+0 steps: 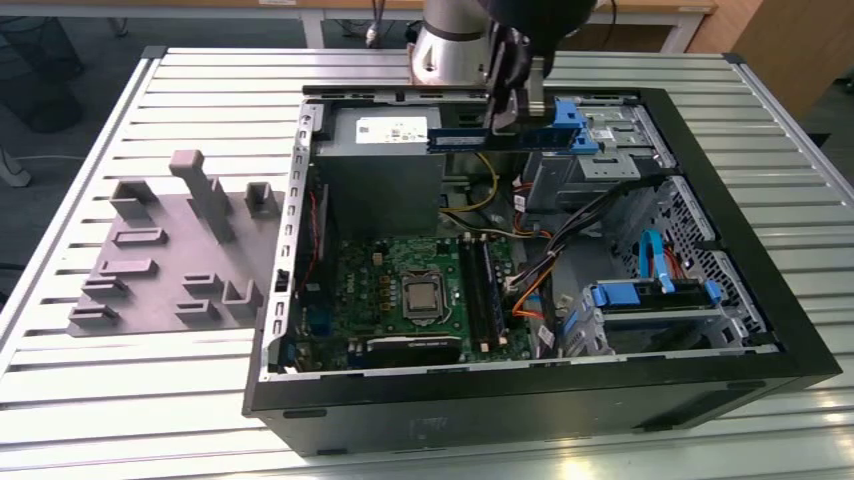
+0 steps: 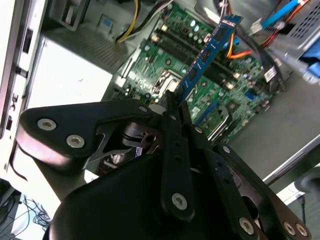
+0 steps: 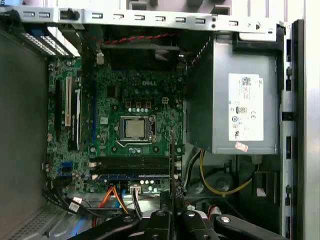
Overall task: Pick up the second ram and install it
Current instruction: 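Pick up the second ram and move it above second insertion slot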
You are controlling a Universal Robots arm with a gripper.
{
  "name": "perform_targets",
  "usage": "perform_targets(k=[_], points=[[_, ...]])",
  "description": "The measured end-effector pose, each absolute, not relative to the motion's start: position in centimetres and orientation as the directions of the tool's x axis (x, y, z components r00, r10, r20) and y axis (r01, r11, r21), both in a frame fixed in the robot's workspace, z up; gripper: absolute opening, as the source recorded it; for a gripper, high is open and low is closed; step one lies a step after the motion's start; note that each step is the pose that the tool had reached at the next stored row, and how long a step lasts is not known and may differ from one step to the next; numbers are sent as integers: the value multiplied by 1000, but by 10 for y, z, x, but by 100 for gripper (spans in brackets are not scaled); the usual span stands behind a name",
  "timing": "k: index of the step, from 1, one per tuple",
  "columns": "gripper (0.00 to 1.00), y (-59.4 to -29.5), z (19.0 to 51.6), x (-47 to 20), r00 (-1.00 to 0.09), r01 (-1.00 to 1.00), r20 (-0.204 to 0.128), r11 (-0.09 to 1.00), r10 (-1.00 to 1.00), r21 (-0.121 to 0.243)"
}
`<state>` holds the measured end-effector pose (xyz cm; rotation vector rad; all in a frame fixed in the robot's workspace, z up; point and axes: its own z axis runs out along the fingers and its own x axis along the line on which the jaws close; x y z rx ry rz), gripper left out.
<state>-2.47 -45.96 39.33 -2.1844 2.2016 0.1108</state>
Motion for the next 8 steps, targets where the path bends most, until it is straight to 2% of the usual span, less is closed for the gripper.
perform_targets(k=[8], points=[[14, -460, 393, -17, -9, -1000, -77, 7, -997, 24]])
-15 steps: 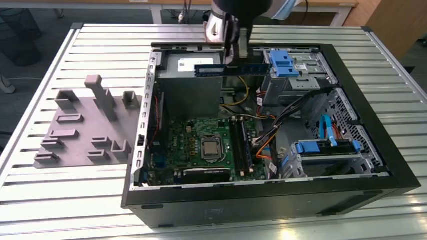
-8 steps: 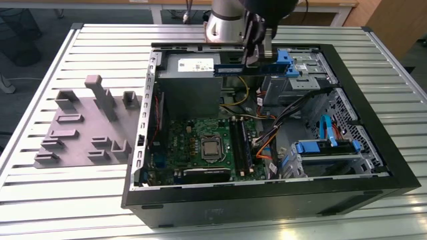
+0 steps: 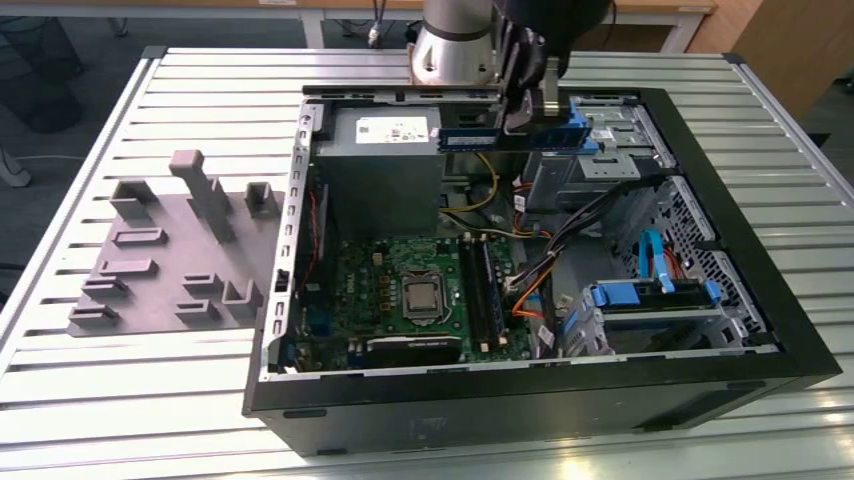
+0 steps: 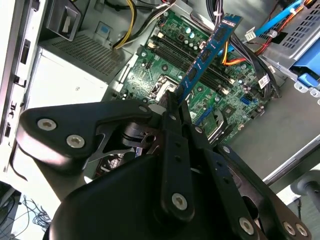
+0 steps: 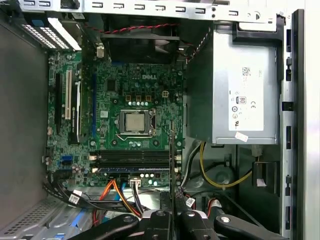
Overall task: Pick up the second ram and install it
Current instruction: 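Pick up the second ram and move it above second insertion slot, then insert the second ram into the second slot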
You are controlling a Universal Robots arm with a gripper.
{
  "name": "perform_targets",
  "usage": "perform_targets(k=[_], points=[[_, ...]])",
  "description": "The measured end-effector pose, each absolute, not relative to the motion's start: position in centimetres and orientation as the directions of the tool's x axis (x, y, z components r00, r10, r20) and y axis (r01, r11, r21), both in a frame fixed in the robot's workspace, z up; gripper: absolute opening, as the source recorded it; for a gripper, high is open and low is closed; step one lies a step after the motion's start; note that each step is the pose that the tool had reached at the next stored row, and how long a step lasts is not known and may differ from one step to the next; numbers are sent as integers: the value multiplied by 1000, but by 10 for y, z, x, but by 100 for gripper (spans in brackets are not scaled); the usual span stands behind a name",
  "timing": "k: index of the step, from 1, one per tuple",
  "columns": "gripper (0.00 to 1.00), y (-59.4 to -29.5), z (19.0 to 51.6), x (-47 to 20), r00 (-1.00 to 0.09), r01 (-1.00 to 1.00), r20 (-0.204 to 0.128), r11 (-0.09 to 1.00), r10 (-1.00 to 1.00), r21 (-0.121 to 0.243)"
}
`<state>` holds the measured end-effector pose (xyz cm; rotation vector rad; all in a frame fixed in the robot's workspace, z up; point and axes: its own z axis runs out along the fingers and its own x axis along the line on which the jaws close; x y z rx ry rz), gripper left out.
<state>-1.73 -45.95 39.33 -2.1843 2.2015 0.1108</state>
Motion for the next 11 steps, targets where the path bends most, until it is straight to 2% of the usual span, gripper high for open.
perform_targets(k=[11], points=[[14, -460, 393, -14, -9, -1000, -77, 7, -997, 24]])
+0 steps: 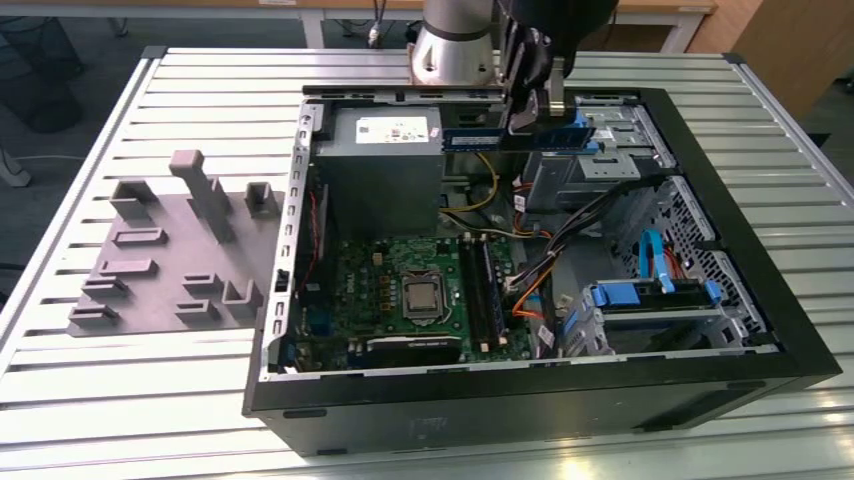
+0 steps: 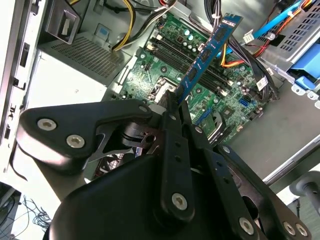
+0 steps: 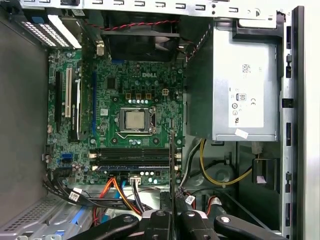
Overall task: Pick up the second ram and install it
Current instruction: 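Insert the second ram into the second slot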
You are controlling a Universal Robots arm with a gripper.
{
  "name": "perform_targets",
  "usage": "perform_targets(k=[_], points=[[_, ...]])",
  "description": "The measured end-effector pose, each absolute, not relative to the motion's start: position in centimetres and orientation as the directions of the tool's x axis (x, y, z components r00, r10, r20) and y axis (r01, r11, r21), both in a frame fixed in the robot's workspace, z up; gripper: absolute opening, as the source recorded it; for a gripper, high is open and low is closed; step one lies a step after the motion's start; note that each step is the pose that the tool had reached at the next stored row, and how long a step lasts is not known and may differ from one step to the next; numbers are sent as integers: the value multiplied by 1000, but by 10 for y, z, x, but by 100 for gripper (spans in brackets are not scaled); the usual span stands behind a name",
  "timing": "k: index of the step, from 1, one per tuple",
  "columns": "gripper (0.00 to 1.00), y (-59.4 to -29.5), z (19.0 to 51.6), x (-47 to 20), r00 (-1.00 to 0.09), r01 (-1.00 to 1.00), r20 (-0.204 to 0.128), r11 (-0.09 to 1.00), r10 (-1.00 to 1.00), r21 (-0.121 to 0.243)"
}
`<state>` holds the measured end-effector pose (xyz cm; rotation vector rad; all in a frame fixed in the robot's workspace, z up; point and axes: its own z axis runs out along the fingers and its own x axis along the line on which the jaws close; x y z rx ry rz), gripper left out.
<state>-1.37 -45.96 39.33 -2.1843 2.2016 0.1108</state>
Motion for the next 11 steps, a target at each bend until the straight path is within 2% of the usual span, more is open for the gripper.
perform_targets(k=[7, 11], points=[[14, -460, 393, -12, -8, -1000, -77, 6, -997, 24], [14, -460, 393, -12, 28, -999, -78, -30, -997, 24]])
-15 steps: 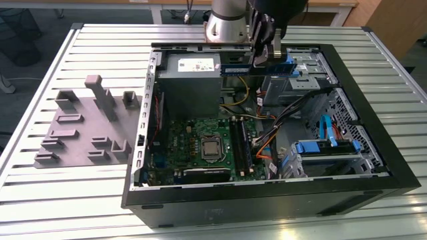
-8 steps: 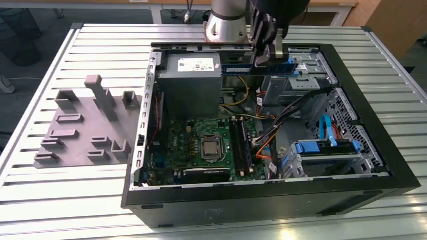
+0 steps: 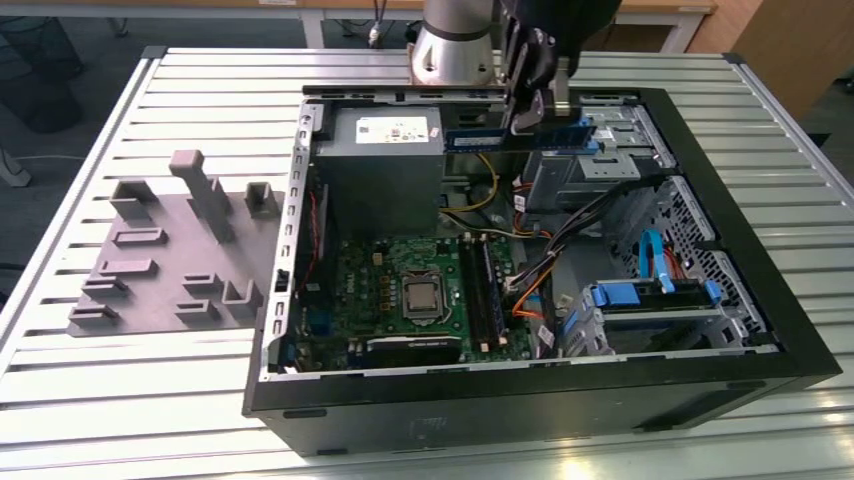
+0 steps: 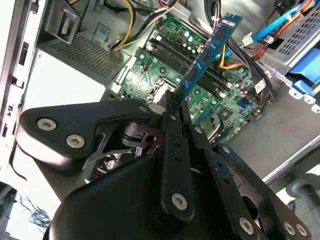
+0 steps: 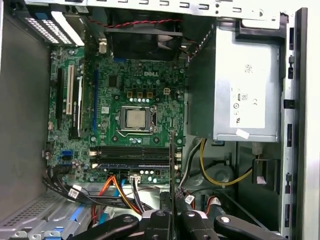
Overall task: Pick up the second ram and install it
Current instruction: 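Insert the second ram into the second slot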
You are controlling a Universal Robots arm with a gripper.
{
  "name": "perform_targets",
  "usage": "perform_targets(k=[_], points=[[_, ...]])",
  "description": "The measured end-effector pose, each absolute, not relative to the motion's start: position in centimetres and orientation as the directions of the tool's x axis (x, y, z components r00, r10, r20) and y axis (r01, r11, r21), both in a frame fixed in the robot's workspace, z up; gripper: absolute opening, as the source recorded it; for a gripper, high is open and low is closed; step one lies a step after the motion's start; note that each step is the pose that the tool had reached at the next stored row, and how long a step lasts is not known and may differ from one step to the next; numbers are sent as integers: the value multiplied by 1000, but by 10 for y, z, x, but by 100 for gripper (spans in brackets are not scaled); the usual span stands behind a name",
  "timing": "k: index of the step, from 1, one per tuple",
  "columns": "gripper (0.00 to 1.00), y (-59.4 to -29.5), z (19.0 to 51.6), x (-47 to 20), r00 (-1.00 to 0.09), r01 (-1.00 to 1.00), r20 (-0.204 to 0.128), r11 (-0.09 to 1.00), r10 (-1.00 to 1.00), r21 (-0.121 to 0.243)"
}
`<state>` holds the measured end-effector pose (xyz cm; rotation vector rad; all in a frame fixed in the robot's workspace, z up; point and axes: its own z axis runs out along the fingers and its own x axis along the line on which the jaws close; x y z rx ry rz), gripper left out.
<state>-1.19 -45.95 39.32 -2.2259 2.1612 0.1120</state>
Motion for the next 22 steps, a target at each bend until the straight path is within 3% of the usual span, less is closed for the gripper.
perform_targets(k=[22], points=[[14, -460, 393, -12, 397, -916, -77, -400, -914, 24]])
